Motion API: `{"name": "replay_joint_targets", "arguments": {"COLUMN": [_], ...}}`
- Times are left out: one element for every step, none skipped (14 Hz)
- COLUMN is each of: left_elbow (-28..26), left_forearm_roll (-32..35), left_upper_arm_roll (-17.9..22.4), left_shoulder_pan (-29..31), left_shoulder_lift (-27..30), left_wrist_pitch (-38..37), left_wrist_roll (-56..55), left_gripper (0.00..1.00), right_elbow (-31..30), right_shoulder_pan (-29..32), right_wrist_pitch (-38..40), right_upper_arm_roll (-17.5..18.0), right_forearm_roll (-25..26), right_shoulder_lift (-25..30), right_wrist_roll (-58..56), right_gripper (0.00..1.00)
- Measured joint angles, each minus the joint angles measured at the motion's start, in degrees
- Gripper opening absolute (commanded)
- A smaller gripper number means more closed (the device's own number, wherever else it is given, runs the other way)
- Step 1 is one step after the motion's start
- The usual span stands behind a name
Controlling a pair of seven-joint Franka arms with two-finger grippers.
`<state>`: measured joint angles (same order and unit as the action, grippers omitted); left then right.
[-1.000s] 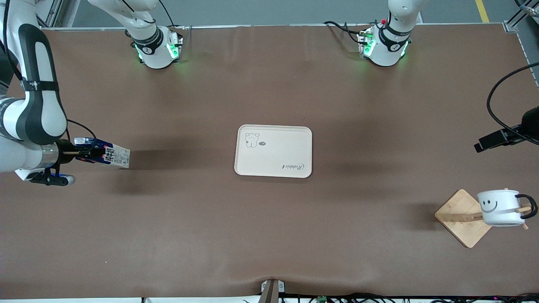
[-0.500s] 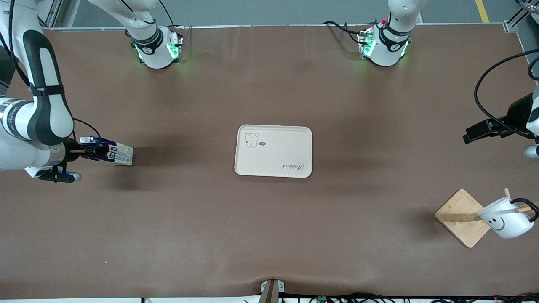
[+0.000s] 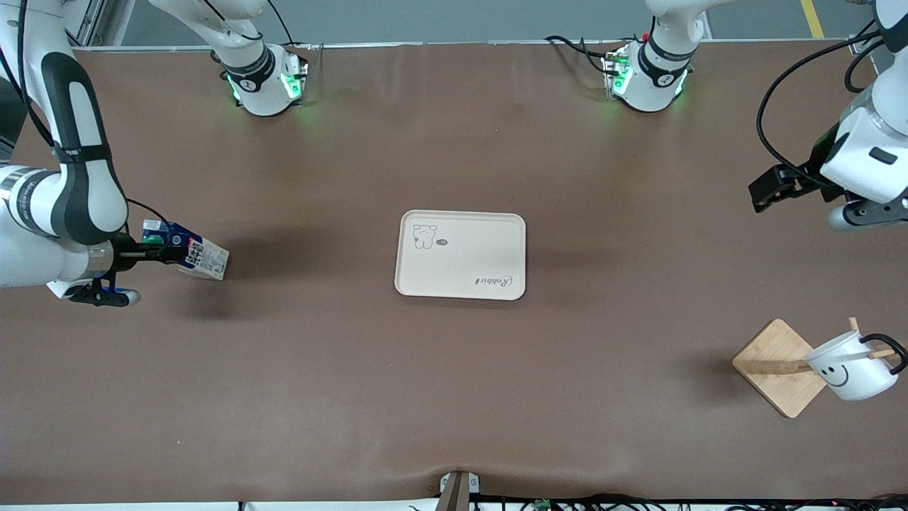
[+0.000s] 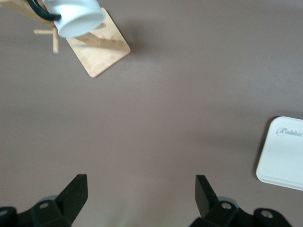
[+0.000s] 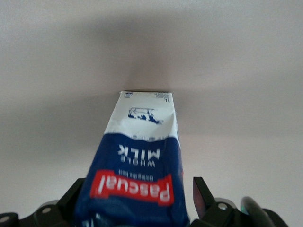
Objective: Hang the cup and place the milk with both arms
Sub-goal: 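Release the mug on the stand peg and raise the left gripper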
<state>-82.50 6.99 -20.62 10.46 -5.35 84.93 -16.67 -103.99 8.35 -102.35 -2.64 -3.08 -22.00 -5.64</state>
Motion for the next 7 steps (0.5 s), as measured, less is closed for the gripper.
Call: {"name": "replay_joint_targets", "arguments": {"left_elbow": [-1.23, -2.65, -4.27, -5.93, -7.71, -9.3, -10.58], "left_forearm_roll": [-1.51, -2.65, -3.28, -3.55, -3.65, -3.72, -3.74], "left_upper_arm_roll": [4.15, 7.57, 10.09, 11.84, 13.23, 14.06, 14.39], "left_shoulder_pan": [-3.38, -6.2, -8.39, -9.98, -11.28, -12.06, -12.35], "left_shoulder_lift": [1.08, 2.35, 3.81, 5.28, 6.81, 8.17, 9.27], "left_wrist_pitch": [0.09, 0.39, 0.83, 1.4, 2.01, 2.61, 3.05], "left_wrist_roll": [0.06, 0.4, 1.01, 1.25, 1.34, 1.36, 1.37], "left_gripper": [1.0, 1.0, 1.0, 1.0, 1.0, 1.0, 1.0], "right_elbow": [-0.04, -0.06, -0.06, -0.08, -0.09, -0.09, -0.09], "right_shoulder_pan": [0.0, 0.0, 0.0, 0.0, 0.0, 0.0, 0.0], "right_wrist_pitch": [0.0, 0.0, 0.0, 0.01, 0.03, 0.04, 0.11], "right_upper_arm_roll": [0.01, 0.01, 0.02, 0.03, 0.07, 0.12, 0.19], "right_forearm_roll": [0.0, 0.0, 0.0, 0.0, 0.0, 0.0, 0.0], "right_shoulder_lift": [0.0, 0.0, 0.0, 0.0, 0.0, 0.0, 0.0], "right_wrist_roll": [0.0, 0.0, 0.0, 0.0, 0.0, 0.0, 0.0], "right_gripper": [0.98, 0.98, 0.98, 0.98, 0.98, 0.98, 0.98]}}
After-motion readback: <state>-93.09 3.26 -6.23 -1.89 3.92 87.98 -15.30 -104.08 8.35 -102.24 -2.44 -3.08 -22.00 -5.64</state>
